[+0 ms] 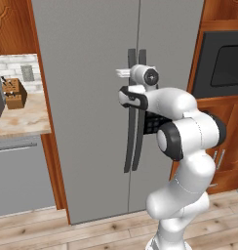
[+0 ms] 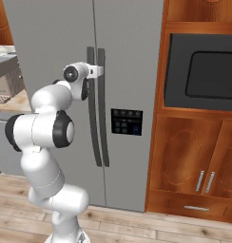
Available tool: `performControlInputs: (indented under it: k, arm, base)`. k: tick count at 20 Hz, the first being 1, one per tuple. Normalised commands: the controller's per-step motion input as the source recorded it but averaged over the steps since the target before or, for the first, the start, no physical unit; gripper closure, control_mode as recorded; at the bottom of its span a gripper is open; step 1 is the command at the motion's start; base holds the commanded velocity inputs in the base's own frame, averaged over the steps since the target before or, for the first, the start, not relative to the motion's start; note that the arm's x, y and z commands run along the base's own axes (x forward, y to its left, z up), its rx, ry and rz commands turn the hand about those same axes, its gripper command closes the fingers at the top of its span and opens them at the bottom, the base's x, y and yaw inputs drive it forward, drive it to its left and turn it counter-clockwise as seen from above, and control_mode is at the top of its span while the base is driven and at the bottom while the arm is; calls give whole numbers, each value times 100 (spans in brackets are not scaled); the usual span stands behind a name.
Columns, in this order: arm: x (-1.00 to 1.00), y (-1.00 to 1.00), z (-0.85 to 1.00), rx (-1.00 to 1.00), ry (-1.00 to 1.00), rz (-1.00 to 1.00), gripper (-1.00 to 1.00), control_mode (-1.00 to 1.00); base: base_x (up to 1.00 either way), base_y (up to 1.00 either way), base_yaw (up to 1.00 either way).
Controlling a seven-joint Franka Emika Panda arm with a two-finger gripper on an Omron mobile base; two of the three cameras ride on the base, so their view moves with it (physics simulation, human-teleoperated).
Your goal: Retrieve the chicken drumstick from the fridge and place it on the saucepan with marinade on the stove.
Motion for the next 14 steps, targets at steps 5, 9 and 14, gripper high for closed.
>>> performControlInputs:
  k: [5,9,14]
  arm:
    - [1,21,0,0,0,0,-100,-100]
    - [17,2,0,0,0,0,-100,-100]
    - [15,-5,0,0,0,0,-100,-100]
  base:
    - [0,0,0]
    - [0,0,0]
    - [0,0,0]
